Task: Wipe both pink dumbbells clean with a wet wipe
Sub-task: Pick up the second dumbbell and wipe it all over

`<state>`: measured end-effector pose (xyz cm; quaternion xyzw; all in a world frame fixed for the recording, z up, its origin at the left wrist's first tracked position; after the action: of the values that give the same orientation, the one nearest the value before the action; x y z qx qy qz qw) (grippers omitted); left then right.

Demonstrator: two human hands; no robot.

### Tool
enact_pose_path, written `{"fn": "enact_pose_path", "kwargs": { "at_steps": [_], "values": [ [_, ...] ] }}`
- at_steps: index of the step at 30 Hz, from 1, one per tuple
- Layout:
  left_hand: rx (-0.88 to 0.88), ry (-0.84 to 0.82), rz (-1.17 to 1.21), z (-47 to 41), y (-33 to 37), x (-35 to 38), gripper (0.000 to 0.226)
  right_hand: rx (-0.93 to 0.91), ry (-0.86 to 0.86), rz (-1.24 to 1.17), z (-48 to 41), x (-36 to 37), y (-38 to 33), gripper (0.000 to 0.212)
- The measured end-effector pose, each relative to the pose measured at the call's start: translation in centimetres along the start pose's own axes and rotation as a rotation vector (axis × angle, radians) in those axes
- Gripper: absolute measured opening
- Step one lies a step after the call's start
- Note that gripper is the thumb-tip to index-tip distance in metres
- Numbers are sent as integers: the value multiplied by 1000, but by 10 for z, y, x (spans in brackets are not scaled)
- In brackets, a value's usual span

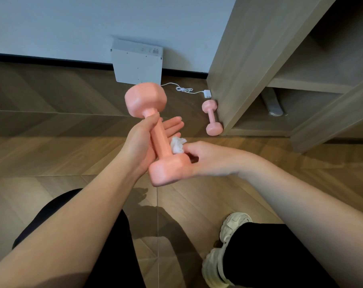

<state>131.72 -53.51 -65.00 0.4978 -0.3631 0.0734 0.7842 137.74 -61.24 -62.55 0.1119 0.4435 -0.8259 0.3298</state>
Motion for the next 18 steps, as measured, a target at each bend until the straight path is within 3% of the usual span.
{"fn": "enact_pose_path", "kwargs": {
  "at_steps": [2, 7, 14, 18],
  "values": [
    [-31, -29, -55, 0, -4, 3, 25, 52, -47, -213, 1, 3, 6, 42],
    [-51, -93, -310, -1, -7, 1, 39, 164, 103, -512, -2, -1, 24, 11],
    [-161, -148, -452, 8, -19, 8, 50, 321, 278, -644, -7, 2, 33, 32],
    [-146, -171, -489, 9, -9, 6, 51, 298, 267, -918, -7, 5, 32, 5]
  ]
}}
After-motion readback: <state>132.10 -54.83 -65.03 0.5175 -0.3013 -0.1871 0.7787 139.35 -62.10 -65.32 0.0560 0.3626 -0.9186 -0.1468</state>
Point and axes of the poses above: each hand's wrist, its own z-axis away from the middle knuckle, its own x-axis out of the palm, y = z × x, the point moved 10 cm from there along -z, towards the middle knuckle, and after that the axes turned 10 degrees about x, right-handed, at the moved point
